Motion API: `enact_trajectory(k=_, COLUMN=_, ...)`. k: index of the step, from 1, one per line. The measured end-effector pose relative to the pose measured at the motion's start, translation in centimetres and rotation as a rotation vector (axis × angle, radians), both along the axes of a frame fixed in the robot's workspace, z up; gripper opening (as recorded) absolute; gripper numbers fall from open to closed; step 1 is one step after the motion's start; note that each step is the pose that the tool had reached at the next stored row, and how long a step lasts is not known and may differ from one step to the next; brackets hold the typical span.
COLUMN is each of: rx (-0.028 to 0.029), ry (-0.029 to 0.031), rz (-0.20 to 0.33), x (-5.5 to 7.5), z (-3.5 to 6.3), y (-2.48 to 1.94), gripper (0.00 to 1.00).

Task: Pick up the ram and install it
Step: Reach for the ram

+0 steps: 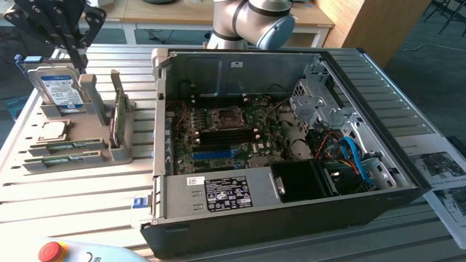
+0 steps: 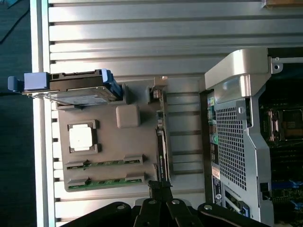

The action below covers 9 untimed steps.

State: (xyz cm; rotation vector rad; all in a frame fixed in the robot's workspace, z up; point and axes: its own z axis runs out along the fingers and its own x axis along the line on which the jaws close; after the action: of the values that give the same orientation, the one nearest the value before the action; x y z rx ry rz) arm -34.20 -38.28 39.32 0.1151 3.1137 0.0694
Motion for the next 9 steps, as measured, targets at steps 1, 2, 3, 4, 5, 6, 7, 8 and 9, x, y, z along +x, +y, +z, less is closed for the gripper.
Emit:
enact_trajectory(k=1, rx=-0.0001, ry=0.0001, rz=0.000, x=-0.2, z=0.01, y=0.03, gripper=0.11)
enact_trajectory(k=2, rx=0.0000, ry=0.0000, rz=0.000, x=-0.5, z=0.00, y=0.07, gripper=0.11)
enact_trajectory(k=3, rx=-0.0001, ry=0.0000, rz=0.000, x=-0.7, z=0.00, y=0.10, gripper=0.11)
enact_trajectory(k=4, rx=0.0000, ry=0.0000, rz=0.000, x=-1.0, z=0.00, y=0.14, gripper=0.11)
enact_trajectory(k=5, rx=-0.0001, ry=0.0000, rz=0.000, x=-1.2, z=0.00, y=0.18, gripper=0.11)
enact_trajectory(k=6, rx=-0.0001, ry=0.0001, rz=0.000, x=-1.5, z=0.00, y=0.22, gripper=0.11)
enact_trajectory(k=7, rx=-0.0001, ry=0.0001, rz=0.000, x=-1.7, z=0.00, y=0.24, gripper=0.11)
enact_trajectory(k=8, rx=-0.0001, ry=0.0000, rz=0.001, x=-1.9, z=0.00, y=0.26, gripper=0.11)
enact_trajectory(k=9, rx=-0.0001, ry=0.0000, rz=0.001, x=-2.1, z=0.00, y=0.28, gripper=0.11)
